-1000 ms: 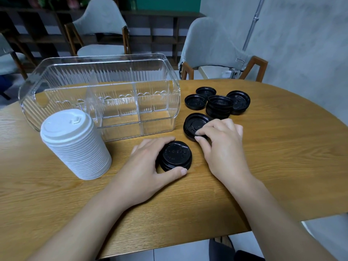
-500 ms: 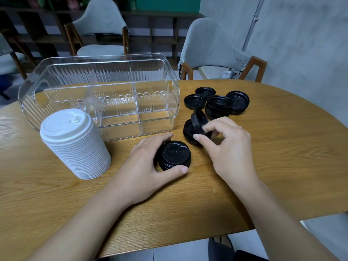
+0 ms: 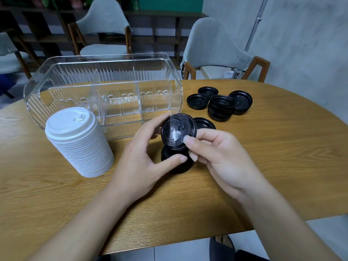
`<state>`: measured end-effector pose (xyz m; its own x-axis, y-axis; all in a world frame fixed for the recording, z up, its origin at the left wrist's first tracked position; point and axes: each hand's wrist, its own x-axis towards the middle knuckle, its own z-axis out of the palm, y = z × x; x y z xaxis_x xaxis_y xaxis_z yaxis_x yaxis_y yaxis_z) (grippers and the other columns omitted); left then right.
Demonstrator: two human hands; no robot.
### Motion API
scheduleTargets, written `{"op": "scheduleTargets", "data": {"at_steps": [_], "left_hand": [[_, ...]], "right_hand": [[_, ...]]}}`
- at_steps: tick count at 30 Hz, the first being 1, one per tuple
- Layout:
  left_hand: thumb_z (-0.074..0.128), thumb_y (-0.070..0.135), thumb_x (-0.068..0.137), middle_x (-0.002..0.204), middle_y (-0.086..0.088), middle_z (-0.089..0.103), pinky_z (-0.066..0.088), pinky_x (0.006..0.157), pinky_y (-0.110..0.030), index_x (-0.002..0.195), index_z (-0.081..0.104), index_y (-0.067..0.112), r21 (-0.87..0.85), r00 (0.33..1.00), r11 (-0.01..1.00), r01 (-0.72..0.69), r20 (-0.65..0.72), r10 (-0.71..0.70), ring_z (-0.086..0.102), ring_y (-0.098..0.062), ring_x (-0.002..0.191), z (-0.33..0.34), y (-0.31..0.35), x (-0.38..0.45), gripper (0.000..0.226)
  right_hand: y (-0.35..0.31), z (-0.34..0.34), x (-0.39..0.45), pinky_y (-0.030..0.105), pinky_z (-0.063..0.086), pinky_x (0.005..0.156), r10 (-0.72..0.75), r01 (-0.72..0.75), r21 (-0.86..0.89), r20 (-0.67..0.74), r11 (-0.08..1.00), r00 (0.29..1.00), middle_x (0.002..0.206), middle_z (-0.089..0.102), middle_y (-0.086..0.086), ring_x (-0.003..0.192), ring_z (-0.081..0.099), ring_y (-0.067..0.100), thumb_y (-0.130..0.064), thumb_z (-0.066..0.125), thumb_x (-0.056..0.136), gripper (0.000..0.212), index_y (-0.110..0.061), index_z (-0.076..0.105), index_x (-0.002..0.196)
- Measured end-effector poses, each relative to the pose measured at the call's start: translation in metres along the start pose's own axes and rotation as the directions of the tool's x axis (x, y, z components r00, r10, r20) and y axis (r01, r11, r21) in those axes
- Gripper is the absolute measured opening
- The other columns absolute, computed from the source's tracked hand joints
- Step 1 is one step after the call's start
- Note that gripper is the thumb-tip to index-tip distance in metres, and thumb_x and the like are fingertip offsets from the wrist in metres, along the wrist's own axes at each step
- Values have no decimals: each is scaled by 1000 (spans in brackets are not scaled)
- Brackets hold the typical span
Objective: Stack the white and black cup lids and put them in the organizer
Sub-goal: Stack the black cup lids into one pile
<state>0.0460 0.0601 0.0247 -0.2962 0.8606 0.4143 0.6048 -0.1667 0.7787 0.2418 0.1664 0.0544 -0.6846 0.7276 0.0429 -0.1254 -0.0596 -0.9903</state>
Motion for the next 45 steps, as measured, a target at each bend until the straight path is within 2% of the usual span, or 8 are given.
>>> {"op": "scheduleTargets", "data": {"at_steps": [4, 9, 12, 14, 21, 30, 36, 45], "left_hand": [[98, 32, 85, 146, 13, 70, 52, 116, -46, 157, 59, 28, -39, 999, 999, -23, -24, 22, 65, -21, 138, 0, -1, 1, 82], [96, 44, 84, 139, 15, 71, 53, 109, -40, 148, 64, 31, 39, 999, 999, -20, -40, 22, 67, -19, 130, 1, -1, 1, 73], [91, 53, 84, 135, 18, 71, 51, 108, -36, 146, 66, 30, 82, 998, 995, -52, -22, 54, 64, -17, 130, 2, 0, -1, 70], [93, 46, 84, 134, 18, 70, 51, 109, -35, 146, 66, 29, 104, 997, 992, -71, -6, 72, 62, -17, 131, 2, -1, -1, 69], [91, 59, 81, 135, 24, 67, 46, 112, -27, 151, 63, 33, 150, 998, 987, -62, 25, 59, 57, -13, 135, 0, 0, -2, 80], [96, 71, 69, 130, 45, 43, 37, 121, -36, 167, 18, 60, 299, 961, 948, 111, 210, -178, 41, -1, 140, 2, -7, -1, 126], [93, 68, 74, 138, 40, 53, 29, 126, -35, 170, 14, 52, 296, 954, 948, 114, 233, -188, 29, 31, 127, 2, -8, -1, 126], [92, 65, 75, 148, 34, 55, 31, 127, -37, 171, 5, 58, 265, 941, 951, 157, 252, -226, 41, -7, 143, 0, -11, -1, 130]], "right_hand": [[-4, 2, -1, 23, 57, 76, -11, 11, -87, -2, 996, 1000, 87, 79, 5, 75, 68, 12, -13, 81, 95, 16, -6, 82, 109], [-8, -5, -6, 33, 54, 79, -257, 134, -576, -138, 807, 957, 133, 72, -10, 97, 68, 18, -40, 97, 78, 72, -40, 67, 143], [-7, -1, -12, 17, 45, 101, -269, 150, -708, -58, 690, 961, 139, 63, -23, 126, 58, 8, -47, 96, 76, 81, -46, 61, 149], [-4, 3, -11, 28, 42, 118, -301, 189, -761, -9, 621, 954, 142, 59, -31, 142, 50, 6, -50, 93, 78, 79, -42, 62, 150], [0, 2, -10, 22, 26, 120, -314, 154, -807, -41, 570, 949, 138, 59, -38, 146, 43, -1, -55, 87, 80, 67, -41, 68, 143], [9, -1, -9, 6, 40, 107, -243, 138, -759, -28, 637, 970, 135, 68, -29, 131, 57, -11, -47, 92, 83, 61, -36, 72, 140], [15, 1, -7, 0, 33, 109, -211, 131, -773, -4, 620, 978, 143, 67, -26, 135, 54, -15, -45, 92, 84, 63, -34, 72, 143], [13, -3, -6, -4, 28, 108, -152, 128, -761, 39, 636, 988, 146, 65, -30, 136, 48, -22, -39, 91, 88, 61, -37, 70, 145]]}}
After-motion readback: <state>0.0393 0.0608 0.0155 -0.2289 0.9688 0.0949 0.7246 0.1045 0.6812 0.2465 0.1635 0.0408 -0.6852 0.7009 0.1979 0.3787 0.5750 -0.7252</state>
